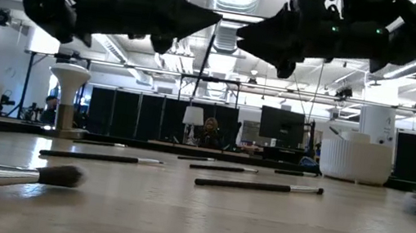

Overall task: Put items in baskets/containers
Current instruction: Put the black eyeshadow brush into the white organizer

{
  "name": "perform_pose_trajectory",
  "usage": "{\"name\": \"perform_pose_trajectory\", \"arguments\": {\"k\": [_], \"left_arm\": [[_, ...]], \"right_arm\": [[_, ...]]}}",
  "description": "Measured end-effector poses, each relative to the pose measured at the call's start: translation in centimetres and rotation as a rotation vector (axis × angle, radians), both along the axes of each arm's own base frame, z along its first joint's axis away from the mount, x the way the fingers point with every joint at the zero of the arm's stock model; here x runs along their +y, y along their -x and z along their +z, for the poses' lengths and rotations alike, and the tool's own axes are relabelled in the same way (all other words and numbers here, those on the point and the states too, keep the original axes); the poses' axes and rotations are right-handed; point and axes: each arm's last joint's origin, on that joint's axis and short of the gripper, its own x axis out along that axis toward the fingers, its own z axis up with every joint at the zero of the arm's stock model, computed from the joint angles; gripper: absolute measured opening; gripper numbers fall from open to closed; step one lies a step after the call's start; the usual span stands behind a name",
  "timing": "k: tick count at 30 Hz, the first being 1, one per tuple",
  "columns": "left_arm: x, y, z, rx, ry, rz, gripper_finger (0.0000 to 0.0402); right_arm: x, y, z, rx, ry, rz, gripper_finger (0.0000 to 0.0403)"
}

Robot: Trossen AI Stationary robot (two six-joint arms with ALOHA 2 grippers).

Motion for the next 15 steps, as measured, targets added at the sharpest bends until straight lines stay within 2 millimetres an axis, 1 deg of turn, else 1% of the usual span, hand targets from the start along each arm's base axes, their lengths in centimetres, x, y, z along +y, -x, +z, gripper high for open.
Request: {"name": "perform_pose_trajectory", "arguments": {"k": [3, 6, 10, 15], "left_arm": [[0.2, -0.4, 0.2, -0.003, -0.023, -0.001, 0.0000], [0.5, -0.3, 0.5, -0.018, -0.030, 0.005, 0.0000], [1.0, -0.1, 0.7, -0.026, -0.033, 0.003, 0.0000], [1.4, -0.1, 0.6, -0.020, -0.039, -0.012, 0.0000]], "right_arm": [[0.0, -0.9, 0.4, -0.010, 0.021, 0.001, 0.0157], [-0.2, -2.0, 0.7, -0.014, 0.056, -0.005, 0.0155], [-0.8, -3.6, 1.0, -0.021, 0.086, -0.020, 0.0146], [-1.6, -5.2, 0.8, -0.008, 0.135, -0.037, 0.0129]]}}
